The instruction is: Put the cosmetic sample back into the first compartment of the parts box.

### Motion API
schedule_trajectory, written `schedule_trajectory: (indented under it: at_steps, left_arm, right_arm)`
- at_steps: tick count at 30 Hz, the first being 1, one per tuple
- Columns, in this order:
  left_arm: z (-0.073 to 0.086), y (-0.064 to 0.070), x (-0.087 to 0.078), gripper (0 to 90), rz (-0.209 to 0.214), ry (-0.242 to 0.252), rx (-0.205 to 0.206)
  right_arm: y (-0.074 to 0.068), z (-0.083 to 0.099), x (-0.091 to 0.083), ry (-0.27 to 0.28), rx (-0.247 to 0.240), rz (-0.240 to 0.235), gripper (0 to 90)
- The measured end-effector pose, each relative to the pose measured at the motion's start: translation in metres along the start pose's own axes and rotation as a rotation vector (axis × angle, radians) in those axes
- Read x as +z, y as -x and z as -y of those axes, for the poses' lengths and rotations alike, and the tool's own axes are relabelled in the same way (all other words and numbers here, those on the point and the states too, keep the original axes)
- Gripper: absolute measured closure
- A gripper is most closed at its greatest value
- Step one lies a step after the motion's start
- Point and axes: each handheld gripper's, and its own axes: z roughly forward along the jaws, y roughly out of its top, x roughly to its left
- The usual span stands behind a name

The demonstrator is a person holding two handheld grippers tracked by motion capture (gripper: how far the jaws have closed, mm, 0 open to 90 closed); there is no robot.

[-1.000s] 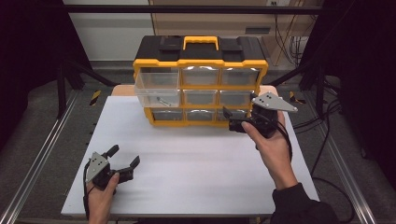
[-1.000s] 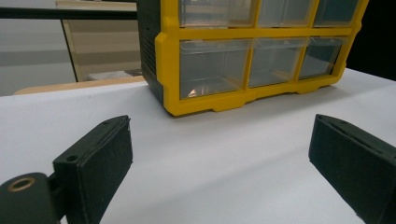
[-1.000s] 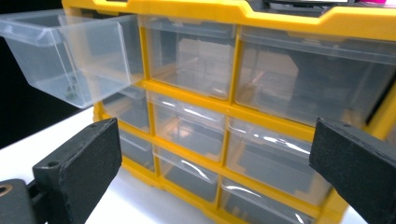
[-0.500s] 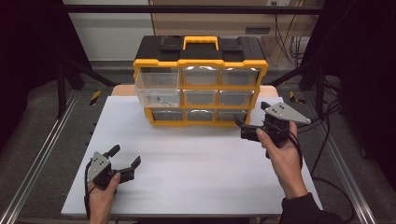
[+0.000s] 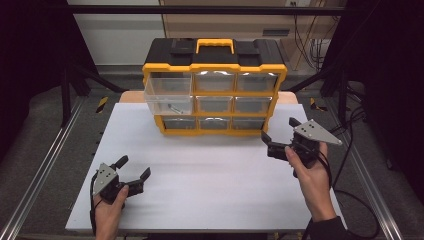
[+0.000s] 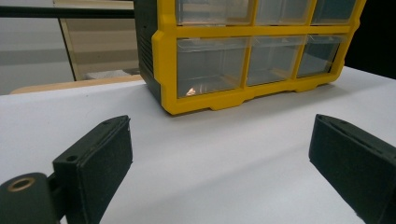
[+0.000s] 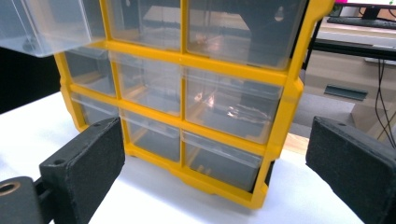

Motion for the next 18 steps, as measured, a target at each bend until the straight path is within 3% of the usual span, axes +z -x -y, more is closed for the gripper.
schedule_trajectory:
  at_steps: [12, 18]
  left_arm:
    - [-0.002, 0.001, 0.0, 4.9, 0.006, 0.002, 0.02]
    - [-0.005, 0.004, 0.002, 4.7, 0.01, -0.01, 0.05]
  right_arm:
    - [0.004, 0.034, -0.008, 0.012, -0.007, 0.0, 4.9]
    - [0.008, 0.052, -0.015, 0.019, -0.007, -0.006, 5.7]
